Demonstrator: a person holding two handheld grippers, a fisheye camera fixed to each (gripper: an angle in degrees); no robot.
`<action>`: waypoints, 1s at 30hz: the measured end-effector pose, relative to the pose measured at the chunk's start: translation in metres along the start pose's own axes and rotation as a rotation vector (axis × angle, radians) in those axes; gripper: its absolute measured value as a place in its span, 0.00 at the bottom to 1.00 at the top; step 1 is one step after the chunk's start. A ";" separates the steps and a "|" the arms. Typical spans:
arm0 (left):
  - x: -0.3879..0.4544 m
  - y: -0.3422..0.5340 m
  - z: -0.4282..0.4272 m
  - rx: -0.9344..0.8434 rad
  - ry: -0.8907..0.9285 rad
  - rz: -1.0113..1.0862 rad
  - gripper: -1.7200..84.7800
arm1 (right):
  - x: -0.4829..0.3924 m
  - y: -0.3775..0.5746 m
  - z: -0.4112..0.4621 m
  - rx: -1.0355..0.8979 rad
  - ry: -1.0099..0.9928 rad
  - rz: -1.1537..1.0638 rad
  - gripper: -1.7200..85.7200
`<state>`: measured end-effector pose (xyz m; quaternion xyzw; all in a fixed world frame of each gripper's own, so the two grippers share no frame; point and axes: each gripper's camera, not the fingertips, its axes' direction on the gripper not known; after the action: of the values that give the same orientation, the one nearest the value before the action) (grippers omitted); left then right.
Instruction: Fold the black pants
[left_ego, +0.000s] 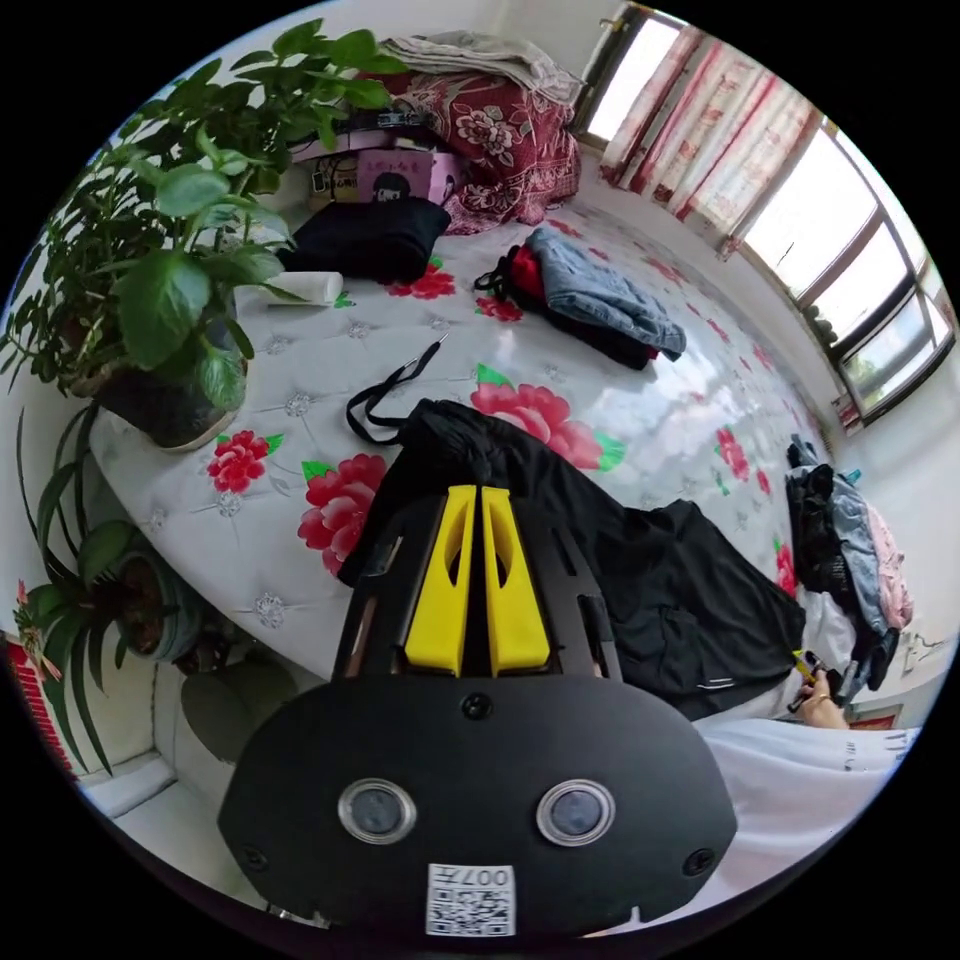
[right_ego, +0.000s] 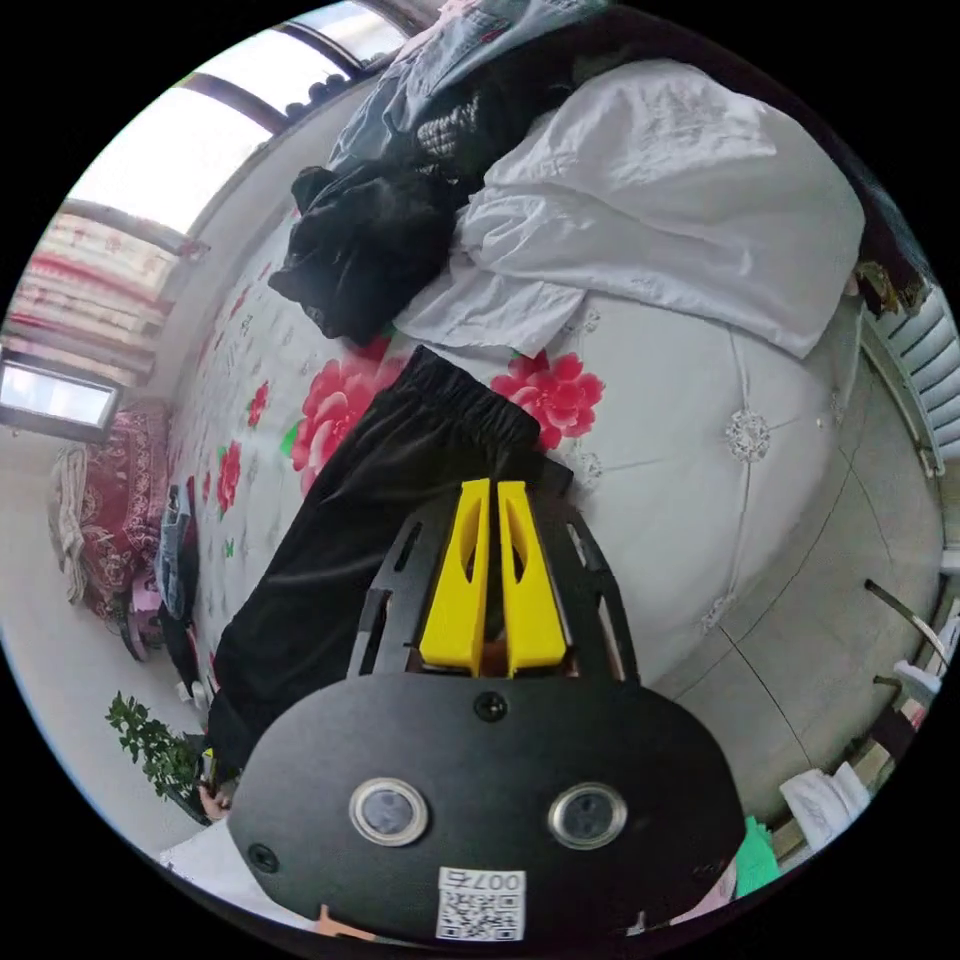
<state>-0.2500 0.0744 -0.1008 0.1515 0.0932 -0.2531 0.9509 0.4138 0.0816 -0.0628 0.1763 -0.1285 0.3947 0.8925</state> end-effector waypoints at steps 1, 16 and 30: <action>-0.004 -0.001 -0.009 -0.001 0.015 -0.003 0.01 | -0.004 0.000 -0.007 0.019 -0.001 -0.044 0.02; -0.098 0.077 0.036 -0.193 0.037 -0.265 0.10 | 0.100 0.060 -0.022 0.137 -0.379 0.182 0.09; -0.133 0.084 0.035 -0.118 0.201 -0.398 0.15 | -0.055 0.051 -0.056 0.141 -0.700 -0.311 0.02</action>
<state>-0.3171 0.1924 -0.0139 0.0987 0.2302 -0.4137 0.8753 0.3449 0.1009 -0.1228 0.3786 -0.3695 0.1787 0.8296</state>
